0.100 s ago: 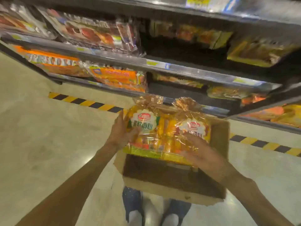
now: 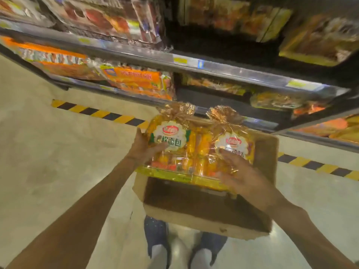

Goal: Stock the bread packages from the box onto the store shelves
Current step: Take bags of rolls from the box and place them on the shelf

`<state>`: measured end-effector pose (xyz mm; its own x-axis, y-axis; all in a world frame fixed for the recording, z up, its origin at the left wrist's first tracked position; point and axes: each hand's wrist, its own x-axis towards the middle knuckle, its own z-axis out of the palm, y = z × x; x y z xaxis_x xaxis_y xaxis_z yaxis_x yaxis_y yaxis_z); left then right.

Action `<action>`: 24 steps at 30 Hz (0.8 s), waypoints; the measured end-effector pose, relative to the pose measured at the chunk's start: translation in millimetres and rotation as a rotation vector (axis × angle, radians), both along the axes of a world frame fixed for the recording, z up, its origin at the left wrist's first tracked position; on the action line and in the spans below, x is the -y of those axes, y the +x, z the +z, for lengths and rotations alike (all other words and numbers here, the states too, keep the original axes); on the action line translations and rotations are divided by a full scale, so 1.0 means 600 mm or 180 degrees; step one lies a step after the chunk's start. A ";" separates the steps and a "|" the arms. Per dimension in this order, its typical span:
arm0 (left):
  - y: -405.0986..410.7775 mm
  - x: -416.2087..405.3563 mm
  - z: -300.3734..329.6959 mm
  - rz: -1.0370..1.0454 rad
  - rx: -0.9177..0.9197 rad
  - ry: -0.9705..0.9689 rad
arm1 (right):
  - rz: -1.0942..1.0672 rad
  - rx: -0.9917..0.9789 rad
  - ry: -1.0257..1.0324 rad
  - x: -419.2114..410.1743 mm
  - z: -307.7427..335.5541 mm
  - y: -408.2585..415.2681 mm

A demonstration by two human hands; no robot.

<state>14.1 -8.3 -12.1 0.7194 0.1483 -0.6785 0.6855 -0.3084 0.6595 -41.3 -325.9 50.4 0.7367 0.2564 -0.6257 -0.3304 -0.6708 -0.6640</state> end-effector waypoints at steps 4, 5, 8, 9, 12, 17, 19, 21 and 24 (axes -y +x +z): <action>0.003 -0.011 -0.007 -0.0139 -0.0249 0.0247 | -0.0214 -0.0018 0.0085 0.005 -0.016 -0.008; 0.000 -0.015 -0.010 -0.0118 -0.0208 0.0238 | -0.0248 0.0017 0.0074 0.009 -0.016 -0.008; -0.010 -0.005 0.017 -0.0013 -0.0087 0.0194 | -0.0337 0.0015 0.0052 0.012 -0.003 -0.004; -0.013 -0.003 0.023 -0.0069 -0.0012 0.0236 | -0.0353 0.0017 0.0066 0.016 -0.001 -0.003; -0.013 -0.008 0.045 -0.0181 0.0031 0.0237 | -0.0534 -0.0057 0.0041 0.029 0.011 0.005; -0.005 -0.014 0.074 -0.0128 0.0164 0.0090 | -0.1086 0.0055 0.0110 0.071 -0.016 0.024; -0.001 -0.019 0.083 -0.0134 0.0300 0.0110 | -0.1232 0.0096 0.0145 0.091 -0.041 0.029; 0.000 -0.032 0.081 -0.0085 0.0400 -0.0065 | -0.1164 0.0067 0.0288 0.121 -0.098 0.025; 0.009 -0.050 0.074 -0.0150 0.0529 -0.0371 | -0.1137 -0.0205 0.0313 0.132 -0.142 0.028</action>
